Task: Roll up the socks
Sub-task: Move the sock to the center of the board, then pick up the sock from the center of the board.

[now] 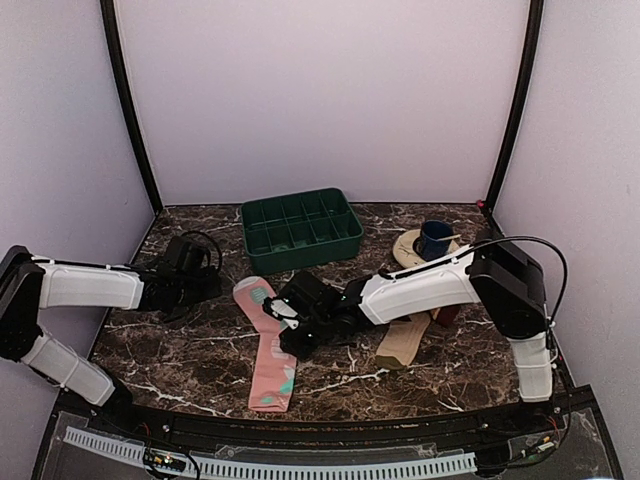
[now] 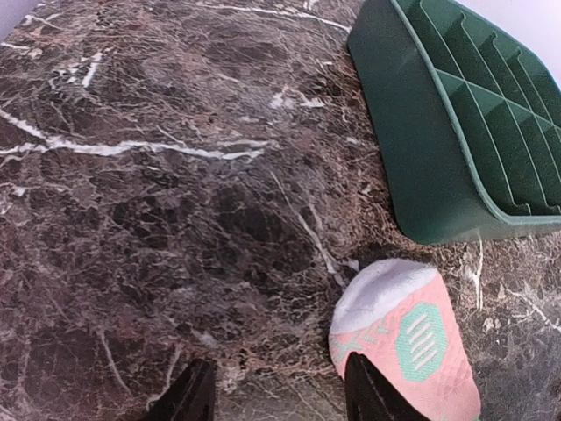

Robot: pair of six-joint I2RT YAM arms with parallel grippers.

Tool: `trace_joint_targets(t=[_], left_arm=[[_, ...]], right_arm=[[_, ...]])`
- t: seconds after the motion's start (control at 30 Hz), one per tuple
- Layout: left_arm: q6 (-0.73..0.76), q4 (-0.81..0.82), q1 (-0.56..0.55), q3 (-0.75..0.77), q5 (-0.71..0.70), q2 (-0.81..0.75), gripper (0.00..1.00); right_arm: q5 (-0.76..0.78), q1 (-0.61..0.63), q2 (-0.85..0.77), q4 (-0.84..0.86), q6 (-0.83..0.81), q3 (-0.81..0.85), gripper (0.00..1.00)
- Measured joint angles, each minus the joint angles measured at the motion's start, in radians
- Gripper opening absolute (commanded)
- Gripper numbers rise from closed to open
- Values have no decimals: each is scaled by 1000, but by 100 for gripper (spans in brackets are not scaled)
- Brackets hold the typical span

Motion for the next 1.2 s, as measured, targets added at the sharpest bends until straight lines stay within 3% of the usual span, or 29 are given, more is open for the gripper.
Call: trace_joint_targets(t=[0.2,0.37,0.63,1.2], left_arm=[[22,21,-41,46,27,103,53],[34,25,-71,54,35,120,54],[43,18,-83,54,40,109,54],[26,-29,-87,53,59,12,55]], right_arm=[[6,16,-41,-62,-56,-16,56],[11,54,-154,-94,-128,-76,62],[-38,149,-305,-105,-265,-134,63],[-66,274,-264,-152,-420,-156,60]])
